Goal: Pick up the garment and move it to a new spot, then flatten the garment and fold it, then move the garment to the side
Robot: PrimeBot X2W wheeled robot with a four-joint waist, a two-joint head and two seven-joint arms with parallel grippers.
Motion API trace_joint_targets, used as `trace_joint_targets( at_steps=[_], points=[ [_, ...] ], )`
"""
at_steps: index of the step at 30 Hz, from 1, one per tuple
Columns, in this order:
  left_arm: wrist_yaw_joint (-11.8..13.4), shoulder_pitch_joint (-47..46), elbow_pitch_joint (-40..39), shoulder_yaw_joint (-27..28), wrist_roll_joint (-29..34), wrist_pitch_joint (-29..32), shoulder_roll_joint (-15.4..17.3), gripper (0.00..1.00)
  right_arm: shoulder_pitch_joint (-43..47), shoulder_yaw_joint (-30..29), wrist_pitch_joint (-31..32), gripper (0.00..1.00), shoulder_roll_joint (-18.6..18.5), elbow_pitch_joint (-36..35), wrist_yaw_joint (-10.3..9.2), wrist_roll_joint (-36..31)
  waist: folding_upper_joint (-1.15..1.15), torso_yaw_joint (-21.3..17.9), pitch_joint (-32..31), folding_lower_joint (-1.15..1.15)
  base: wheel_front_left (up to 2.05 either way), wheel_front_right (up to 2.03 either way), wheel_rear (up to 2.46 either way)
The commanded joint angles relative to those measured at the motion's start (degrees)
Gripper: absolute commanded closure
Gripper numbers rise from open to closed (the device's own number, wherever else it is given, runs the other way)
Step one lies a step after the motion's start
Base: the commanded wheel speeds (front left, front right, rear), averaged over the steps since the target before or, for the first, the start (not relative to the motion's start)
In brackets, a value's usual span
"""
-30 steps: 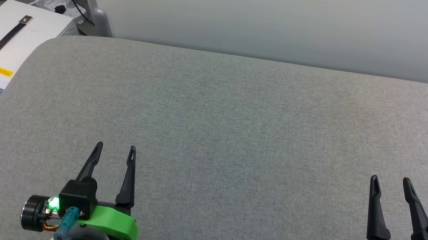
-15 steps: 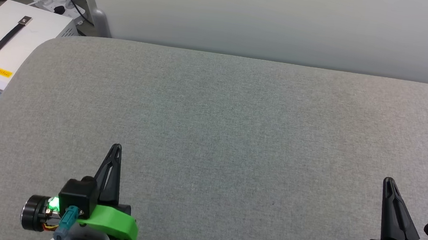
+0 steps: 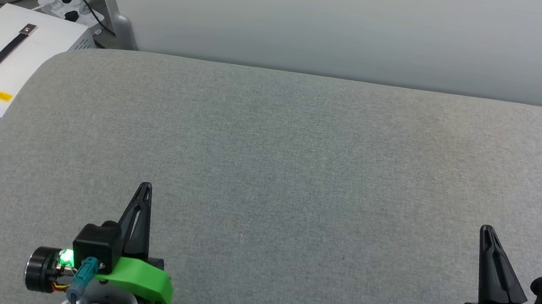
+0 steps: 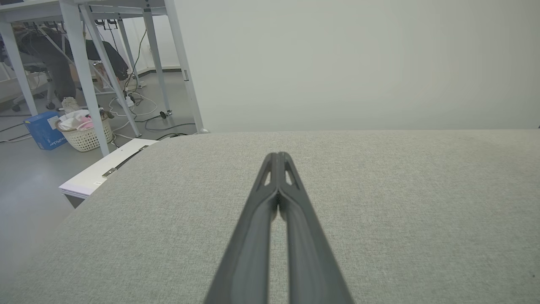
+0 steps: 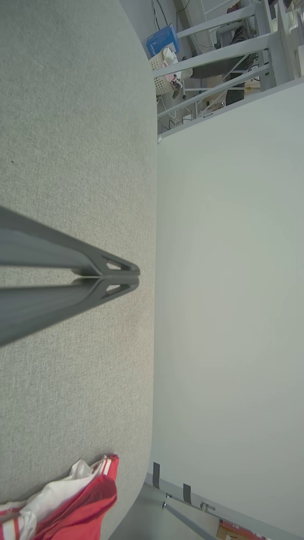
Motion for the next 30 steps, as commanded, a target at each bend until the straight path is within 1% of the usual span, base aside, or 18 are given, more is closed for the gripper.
trace_joint_targets(
  at_steps=[1,30],
  points=[
    [0.18,0.06,-0.25,0.21,0.65,0.29,-0.31,1.00,-0.79,0.19,0.41,1.00,0.15,0.24,-0.01,-0.66,0.00,-0.05,-0.04,0.00,0.00,0.00,0.00],
    [0.41,0.13,-1.23,1.22,1.60,3.62,-0.74,1.00,-2.19,0.98,3.80,1.00,0.36,0.97,-0.02,-2.89,0.00,-1.01,-0.71,0.00,0.00,0.00,0.00]
  ],
)
